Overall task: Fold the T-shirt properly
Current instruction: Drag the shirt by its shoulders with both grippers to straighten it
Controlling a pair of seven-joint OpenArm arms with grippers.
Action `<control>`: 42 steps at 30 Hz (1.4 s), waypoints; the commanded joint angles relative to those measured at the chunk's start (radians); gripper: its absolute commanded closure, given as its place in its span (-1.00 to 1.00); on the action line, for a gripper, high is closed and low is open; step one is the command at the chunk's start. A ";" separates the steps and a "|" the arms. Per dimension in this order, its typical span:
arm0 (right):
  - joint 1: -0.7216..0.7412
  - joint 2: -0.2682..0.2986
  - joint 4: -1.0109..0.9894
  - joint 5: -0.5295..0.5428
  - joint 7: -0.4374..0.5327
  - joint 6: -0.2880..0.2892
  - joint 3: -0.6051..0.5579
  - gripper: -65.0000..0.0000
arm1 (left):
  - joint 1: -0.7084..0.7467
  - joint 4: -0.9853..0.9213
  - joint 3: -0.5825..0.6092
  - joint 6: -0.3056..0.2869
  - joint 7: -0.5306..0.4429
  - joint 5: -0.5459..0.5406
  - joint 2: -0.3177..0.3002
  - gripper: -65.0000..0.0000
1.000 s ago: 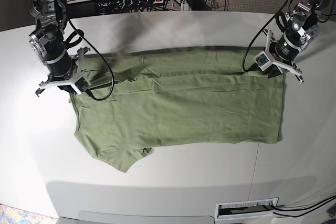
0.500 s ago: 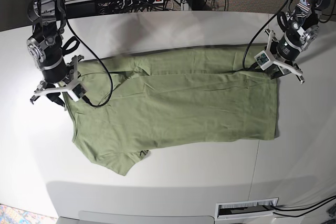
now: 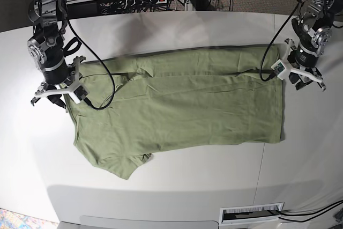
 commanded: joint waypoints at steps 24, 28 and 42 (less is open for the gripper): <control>0.012 0.054 -0.128 0.091 -0.032 0.004 0.006 1.00 | -0.139 0.027 -0.008 -0.501 -0.081 -0.292 -0.017 1.00; 0.012 0.056 -0.131 0.103 -0.030 0.020 0.006 1.00 | -0.176 -0.053 -0.008 -0.549 -0.094 -0.345 -0.016 1.00; 0.017 0.056 -0.233 0.120 -0.080 0.077 0.006 1.00 | -0.176 -0.185 -0.008 -0.578 -0.133 -0.367 -0.017 1.00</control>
